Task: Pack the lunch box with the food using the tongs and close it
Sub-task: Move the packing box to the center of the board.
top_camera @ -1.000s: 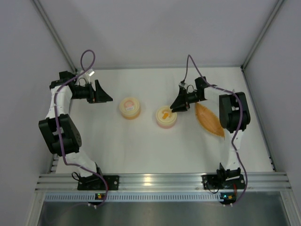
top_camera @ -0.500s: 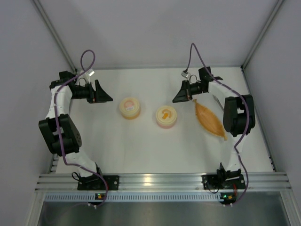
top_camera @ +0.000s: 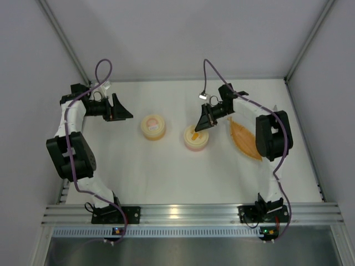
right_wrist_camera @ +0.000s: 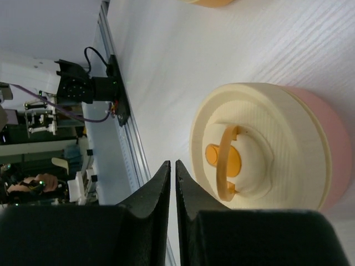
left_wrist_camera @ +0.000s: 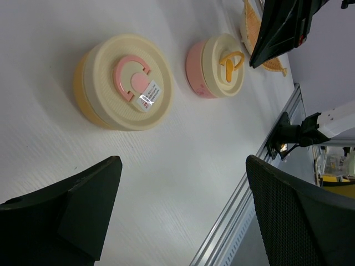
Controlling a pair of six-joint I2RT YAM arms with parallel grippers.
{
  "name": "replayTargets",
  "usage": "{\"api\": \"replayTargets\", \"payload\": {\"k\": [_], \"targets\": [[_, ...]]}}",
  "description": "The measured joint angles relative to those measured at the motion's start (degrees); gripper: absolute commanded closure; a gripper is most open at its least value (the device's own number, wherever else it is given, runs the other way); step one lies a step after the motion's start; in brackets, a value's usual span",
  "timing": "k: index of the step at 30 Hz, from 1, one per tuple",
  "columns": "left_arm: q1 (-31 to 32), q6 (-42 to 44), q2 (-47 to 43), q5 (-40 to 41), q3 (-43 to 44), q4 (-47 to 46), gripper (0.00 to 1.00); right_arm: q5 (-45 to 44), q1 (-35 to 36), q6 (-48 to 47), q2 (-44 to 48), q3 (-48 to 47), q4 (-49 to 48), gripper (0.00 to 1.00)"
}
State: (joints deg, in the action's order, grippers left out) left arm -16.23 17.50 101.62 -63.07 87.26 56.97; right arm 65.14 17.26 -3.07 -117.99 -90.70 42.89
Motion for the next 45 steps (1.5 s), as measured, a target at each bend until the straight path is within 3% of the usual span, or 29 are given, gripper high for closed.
{"api": "replayTargets", "payload": {"k": [9,16,25,33,41,45], "targets": [[0.00,-0.24,0.44,0.55,0.02,-0.20,0.02,-4.52,0.33,-1.42,-5.38,-1.27,1.29,0.96],[0.02,-5.42,2.32,3.63,0.02,-5.51,0.02,-5.53,0.31,-1.40,-5.66,-1.29,1.29,0.96],[2.80,-9.42,11.91,10.32,6.14,-11.06,0.02,-1.31,-0.02,-0.90,-7.93,-2.12,1.49,0.88],[10.45,-10.38,19.12,15.56,12.41,-13.64,0.02,2.64,-0.31,-0.85,-8.41,-2.10,1.53,0.67],[14.27,-11.30,22.34,18.91,12.55,-13.99,0.16,3.72,-0.50,-0.55,-5.09,-2.10,1.68,0.36],[14.34,-11.37,22.08,19.67,9.38,-15.26,0.23,3.45,-0.55,0.15,-1.05,-2.10,1.44,0.32]]}}
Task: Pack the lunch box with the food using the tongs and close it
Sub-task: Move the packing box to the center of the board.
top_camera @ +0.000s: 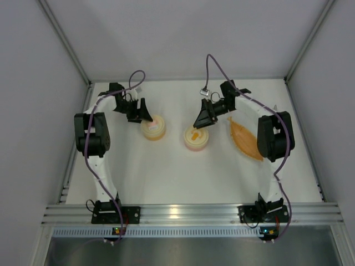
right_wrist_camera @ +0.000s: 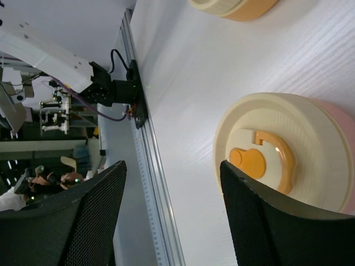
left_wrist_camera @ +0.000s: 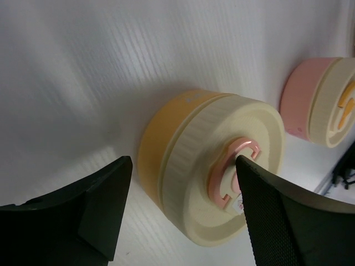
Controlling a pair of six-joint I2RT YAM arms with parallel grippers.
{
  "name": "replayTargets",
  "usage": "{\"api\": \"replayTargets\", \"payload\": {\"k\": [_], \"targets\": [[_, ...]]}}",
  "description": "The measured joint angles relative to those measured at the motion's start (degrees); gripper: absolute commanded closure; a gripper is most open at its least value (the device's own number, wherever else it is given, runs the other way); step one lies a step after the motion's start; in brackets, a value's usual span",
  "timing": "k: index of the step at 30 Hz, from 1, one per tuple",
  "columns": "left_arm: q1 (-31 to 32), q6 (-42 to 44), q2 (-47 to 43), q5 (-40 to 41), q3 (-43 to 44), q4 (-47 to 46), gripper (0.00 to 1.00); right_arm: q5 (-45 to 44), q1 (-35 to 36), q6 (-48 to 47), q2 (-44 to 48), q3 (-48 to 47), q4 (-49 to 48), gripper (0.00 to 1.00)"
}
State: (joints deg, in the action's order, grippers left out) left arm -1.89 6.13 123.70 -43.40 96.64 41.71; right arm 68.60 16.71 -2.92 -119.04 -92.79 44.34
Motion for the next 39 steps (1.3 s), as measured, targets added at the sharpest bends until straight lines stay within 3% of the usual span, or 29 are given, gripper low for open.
{"api": "replayTargets", "payload": {"k": [14,26,30,32,39], "targets": [[3.74,-0.79,-5.75,-0.42,-8.94,-2.38,0.39,0.04,-2.91,0.61,4.13,0.94,-0.22,0.31],[12.00,-4.46,-6.60,-3.26,-12.72,-5.81,0.41,0.02,-4.35,0.35,4.31,1.44,-0.11,0.30],[12.07,-4.48,-6.62,-2.91,-12.76,-5.75,0.24,-0.04,-4.46,-0.04,4.66,2.05,0.09,0.30],[12.09,-3.98,-6.62,-1.75,-12.79,-5.68,0.02,-0.20,-4.48,-0.11,4.70,2.05,0.09,0.29],[11.56,-0.92,-11.08,1.64,-12.31,-3.96,0.02,-2.58,-4.50,-1.07,7.61,2.05,0.70,0.14]]}}
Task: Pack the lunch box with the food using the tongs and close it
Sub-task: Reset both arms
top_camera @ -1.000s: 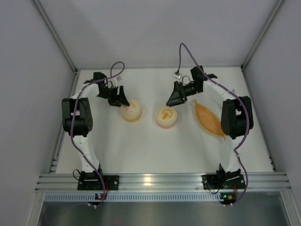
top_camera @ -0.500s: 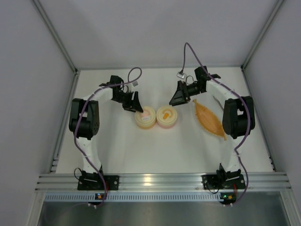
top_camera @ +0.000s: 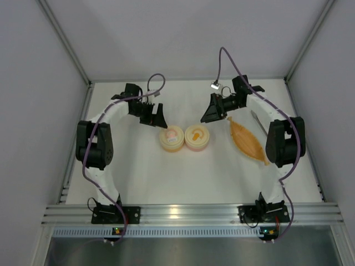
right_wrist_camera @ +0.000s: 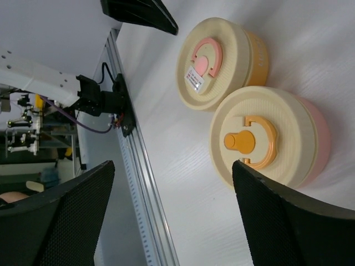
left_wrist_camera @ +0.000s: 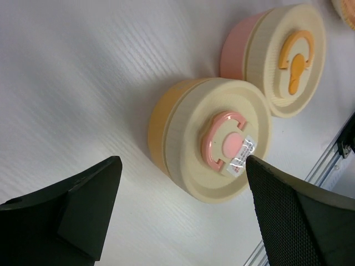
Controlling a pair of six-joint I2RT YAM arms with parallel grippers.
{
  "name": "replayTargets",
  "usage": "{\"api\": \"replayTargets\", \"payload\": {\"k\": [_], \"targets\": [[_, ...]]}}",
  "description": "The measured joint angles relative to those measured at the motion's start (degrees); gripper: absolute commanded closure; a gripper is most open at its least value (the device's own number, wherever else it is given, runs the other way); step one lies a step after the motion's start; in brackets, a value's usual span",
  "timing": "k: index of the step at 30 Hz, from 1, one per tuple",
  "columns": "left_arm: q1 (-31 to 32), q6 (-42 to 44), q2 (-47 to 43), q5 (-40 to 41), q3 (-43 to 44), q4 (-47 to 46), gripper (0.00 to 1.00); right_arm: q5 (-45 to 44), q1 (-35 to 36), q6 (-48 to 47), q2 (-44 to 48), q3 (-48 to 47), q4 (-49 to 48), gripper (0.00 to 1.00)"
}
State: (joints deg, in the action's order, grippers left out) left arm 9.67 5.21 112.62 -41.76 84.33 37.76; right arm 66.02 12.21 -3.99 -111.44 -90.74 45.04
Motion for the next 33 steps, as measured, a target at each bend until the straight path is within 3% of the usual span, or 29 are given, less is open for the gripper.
{"api": "replayTargets", "payload": {"k": [3,12,20,27,33], "targets": [[-0.94,1.20,-4.55,0.59,1.62,0.48,0.02,-1.77,-0.17,-0.04,2.71,-0.02,-0.07,0.01],[-5.99,2.23,-21.18,7.41,-0.81,-0.28,0.02,-13.97,-7.61,0.61,16.26,7.04,-2.86,0.01],[-18.49,2.89,-31.06,9.03,-10.05,-0.02,0.02,-29.40,-17.38,-1.53,26.05,19.28,-5.57,0.01],[-18.58,5.60,-37.51,16.22,-20.98,-1.14,0.02,-37.53,-17.59,-4.98,36.20,28.92,-7.41,0.01],[-18.58,6.73,-38.88,19.80,-24.79,-2.64,0.02,-40.72,-17.59,-5.77,37.99,34.36,-9.55,0.01]]}}
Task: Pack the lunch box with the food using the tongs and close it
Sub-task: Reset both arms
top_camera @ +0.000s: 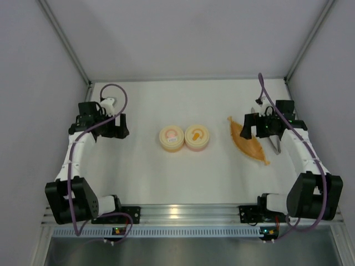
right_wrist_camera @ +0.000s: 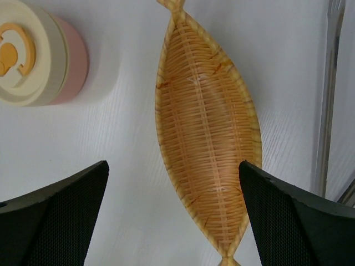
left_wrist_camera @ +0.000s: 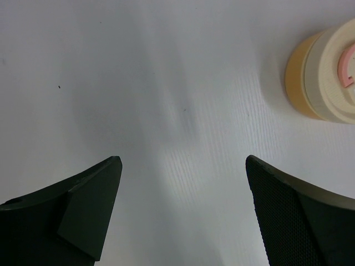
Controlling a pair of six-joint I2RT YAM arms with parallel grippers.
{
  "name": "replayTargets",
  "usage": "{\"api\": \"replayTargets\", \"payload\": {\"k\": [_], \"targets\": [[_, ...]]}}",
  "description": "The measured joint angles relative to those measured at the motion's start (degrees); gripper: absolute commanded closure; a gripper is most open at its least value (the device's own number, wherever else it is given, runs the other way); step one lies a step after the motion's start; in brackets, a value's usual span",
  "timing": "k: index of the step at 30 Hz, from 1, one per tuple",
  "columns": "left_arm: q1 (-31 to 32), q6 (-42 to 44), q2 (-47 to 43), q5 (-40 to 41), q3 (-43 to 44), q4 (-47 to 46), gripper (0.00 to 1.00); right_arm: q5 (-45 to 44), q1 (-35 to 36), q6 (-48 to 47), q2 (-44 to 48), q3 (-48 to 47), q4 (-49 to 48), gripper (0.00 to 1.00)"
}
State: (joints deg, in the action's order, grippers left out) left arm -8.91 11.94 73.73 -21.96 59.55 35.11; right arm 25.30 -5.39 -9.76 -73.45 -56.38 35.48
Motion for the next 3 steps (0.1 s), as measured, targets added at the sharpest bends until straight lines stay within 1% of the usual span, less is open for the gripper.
{"api": "replayTargets", "payload": {"k": [3], "targets": [[0.00,0.17,-0.72,0.63,-1.46,-0.74,0.02,-0.68,0.00,-0.17,0.13,0.59,-0.39,0.01]]}}
